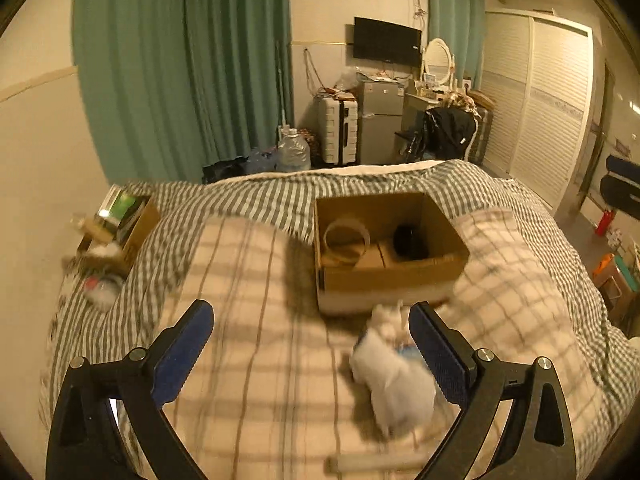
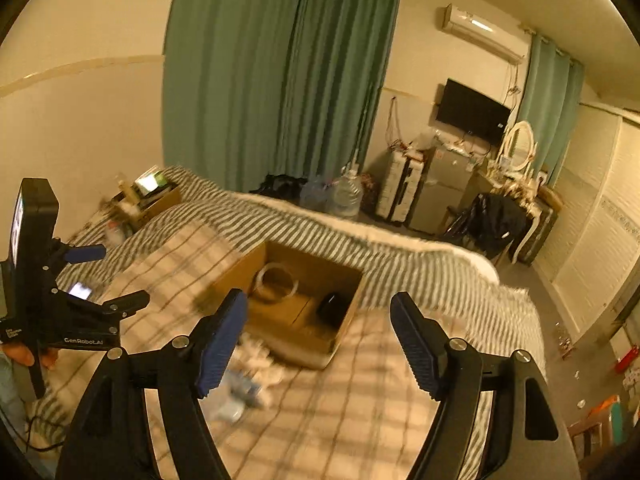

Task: Organize objects
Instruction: 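Grasp the white plastic tube with the right tool while the left tool grasps the white sock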

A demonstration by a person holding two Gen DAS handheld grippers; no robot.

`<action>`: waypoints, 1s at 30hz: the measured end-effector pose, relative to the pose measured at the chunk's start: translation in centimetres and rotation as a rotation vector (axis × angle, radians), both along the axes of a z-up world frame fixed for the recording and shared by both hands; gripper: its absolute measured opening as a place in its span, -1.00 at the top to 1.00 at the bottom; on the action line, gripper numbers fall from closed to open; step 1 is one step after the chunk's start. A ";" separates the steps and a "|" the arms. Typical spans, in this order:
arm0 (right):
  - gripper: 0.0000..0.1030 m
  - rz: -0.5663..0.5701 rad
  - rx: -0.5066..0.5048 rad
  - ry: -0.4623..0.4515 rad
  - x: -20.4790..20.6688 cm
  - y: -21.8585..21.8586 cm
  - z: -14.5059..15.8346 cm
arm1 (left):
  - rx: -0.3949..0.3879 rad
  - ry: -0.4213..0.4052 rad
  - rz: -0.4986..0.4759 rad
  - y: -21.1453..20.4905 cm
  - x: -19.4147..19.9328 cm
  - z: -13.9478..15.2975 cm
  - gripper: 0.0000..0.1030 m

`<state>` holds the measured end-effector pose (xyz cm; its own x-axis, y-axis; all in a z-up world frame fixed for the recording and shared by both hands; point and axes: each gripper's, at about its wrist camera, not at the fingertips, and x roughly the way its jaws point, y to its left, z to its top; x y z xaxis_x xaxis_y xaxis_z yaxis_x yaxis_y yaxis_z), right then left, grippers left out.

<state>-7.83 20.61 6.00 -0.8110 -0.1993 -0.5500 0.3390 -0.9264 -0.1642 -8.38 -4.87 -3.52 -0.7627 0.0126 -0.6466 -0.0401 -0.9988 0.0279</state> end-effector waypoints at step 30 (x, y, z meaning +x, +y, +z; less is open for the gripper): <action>0.68 0.232 0.051 -0.363 4.4 -6.1 -18.1 | 0.028 -0.056 0.143 -1.6 8.0 -8.6 -0.95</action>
<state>-3.45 14.50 -12.06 -0.5000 -0.3183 -0.8054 0.5814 -0.8127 -0.0397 -0.38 -6.52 -12.10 -0.7208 -0.0749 -0.6891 0.1014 -0.9948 0.0021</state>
